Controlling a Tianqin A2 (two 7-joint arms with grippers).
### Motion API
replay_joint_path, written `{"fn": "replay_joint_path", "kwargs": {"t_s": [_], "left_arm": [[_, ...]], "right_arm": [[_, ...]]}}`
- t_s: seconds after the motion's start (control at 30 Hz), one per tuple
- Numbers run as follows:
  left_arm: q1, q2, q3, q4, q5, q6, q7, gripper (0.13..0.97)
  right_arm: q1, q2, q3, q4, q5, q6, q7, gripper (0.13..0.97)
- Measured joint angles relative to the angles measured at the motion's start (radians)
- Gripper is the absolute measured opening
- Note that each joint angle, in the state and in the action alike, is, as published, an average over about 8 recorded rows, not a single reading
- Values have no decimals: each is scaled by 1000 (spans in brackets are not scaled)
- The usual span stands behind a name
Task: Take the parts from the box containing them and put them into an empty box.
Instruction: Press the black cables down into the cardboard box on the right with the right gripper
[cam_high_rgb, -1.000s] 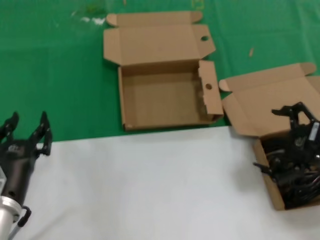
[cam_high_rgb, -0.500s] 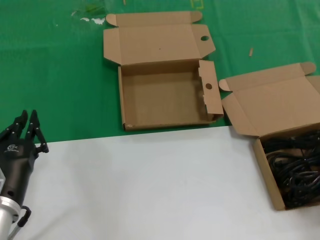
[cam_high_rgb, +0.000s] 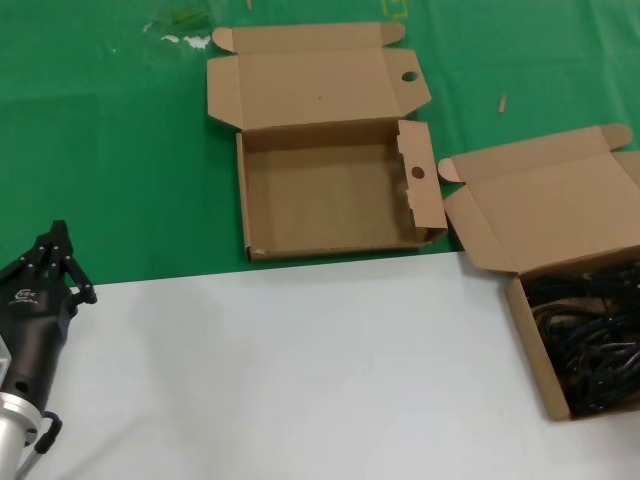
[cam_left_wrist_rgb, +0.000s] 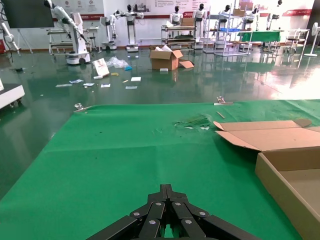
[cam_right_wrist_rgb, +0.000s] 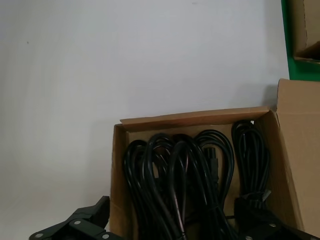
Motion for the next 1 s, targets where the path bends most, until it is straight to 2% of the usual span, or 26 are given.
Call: {"fn": "replay_joint_path", "kwargs": {"t_s": [0.3, 0.57, 0.6, 0.87, 1.0], "left_arm": [[0, 0, 0, 0, 0, 0, 0, 140], [0, 0, 0, 0, 0, 0, 0, 140], [0, 0, 0, 0, 0, 0, 0, 140], [0, 0, 0, 0, 0, 0, 0, 140], [0, 0, 0, 0, 0, 0, -1, 140]], "right_arm": [[-42, 20, 33, 46, 21, -17, 59, 795], [-62, 15, 52, 36, 33, -3, 57, 613], [-64, 13, 54, 31, 34, 0, 53, 613], [-60, -8, 60, -6, 37, 13, 31, 399], [-49, -14, 60, -8, 37, 6, 34, 399]]}}
